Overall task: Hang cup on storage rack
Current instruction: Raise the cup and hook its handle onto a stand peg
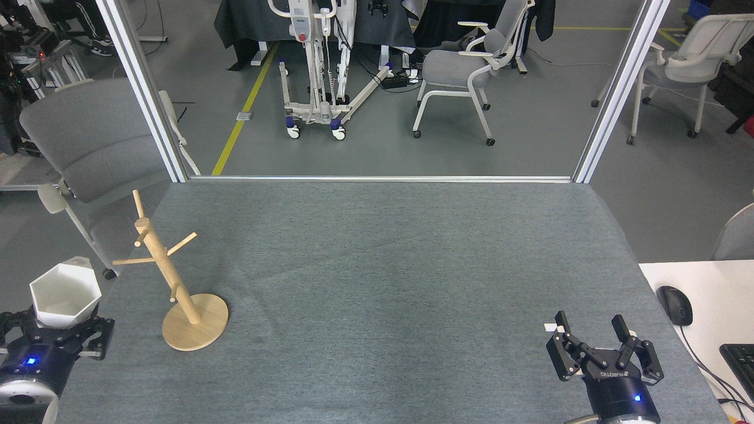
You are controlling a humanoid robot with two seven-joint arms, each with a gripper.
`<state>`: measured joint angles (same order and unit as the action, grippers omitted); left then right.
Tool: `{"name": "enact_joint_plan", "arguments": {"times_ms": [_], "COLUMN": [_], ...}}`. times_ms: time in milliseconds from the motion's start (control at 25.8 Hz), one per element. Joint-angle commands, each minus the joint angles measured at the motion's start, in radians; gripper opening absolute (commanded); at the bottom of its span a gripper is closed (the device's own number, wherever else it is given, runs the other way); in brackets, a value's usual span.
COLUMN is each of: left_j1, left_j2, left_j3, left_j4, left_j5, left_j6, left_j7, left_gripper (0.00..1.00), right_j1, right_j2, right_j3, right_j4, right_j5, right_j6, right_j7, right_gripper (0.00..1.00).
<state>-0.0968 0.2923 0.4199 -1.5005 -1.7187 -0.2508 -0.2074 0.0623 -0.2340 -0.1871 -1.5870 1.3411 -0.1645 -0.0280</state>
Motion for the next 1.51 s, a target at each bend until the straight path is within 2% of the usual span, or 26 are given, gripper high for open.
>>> {"name": "enact_joint_plan", "arguments": {"times_ms": [0, 116, 271, 465, 658, 1200, 1433, 1472], "left_j1": [-0.023, -0.035, -0.054, -0.064, -0.074, -0.089, -0.090, -0.090], "left_j2": [-0.004, -0.010, -0.065, -0.098, -0.105, -0.170, -0.183, -0.185], "left_j3": [0.000, -0.001, -0.001, -0.003, -0.003, -0.010, -0.027, -0.033], "left_j4": [-0.001, 0.000, -0.001, -0.003, -0.004, -0.004, 0.011, 0.020], "left_j5": [-0.042, -0.081, -0.167, -0.229, -0.239, -0.309, -0.318, -0.318], "left_j6": [0.008, 0.010, 0.010, 0.010, 0.010, 0.008, 0.007, 0.007], "left_j7": [-0.004, -0.007, -0.007, -0.007, -0.009, -0.033, -0.033, -0.033], "left_gripper": [0.00, 0.00, 0.00, 0.00, 0.00, 0.00, 0.00, 0.05], "right_j1": [-0.007, -0.018, -0.021, -0.042, -0.041, -0.035, -0.041, -0.045], "right_j2": [-0.004, 0.001, -0.011, 0.002, 0.038, 0.031, 0.012, 0.012], "right_j3": [0.000, 0.000, -0.002, -0.002, -0.022, -0.023, -0.026, -0.026], "right_j4": [0.002, 0.004, 0.002, 0.004, 0.004, 0.015, 0.042, 0.048], "right_j5": [0.000, 0.000, 0.000, 0.001, 0.009, 0.004, 0.001, 0.001], "right_j6": [0.000, 0.000, -0.001, -0.001, -0.003, 0.000, 0.000, 0.000], "right_j7": [0.000, 0.005, 0.003, 0.005, 0.008, 0.010, 0.008, 0.010], "right_gripper": [1.00, 1.00, 1.00, 1.00, 1.00, 1.00, 1.00, 1.00]}}
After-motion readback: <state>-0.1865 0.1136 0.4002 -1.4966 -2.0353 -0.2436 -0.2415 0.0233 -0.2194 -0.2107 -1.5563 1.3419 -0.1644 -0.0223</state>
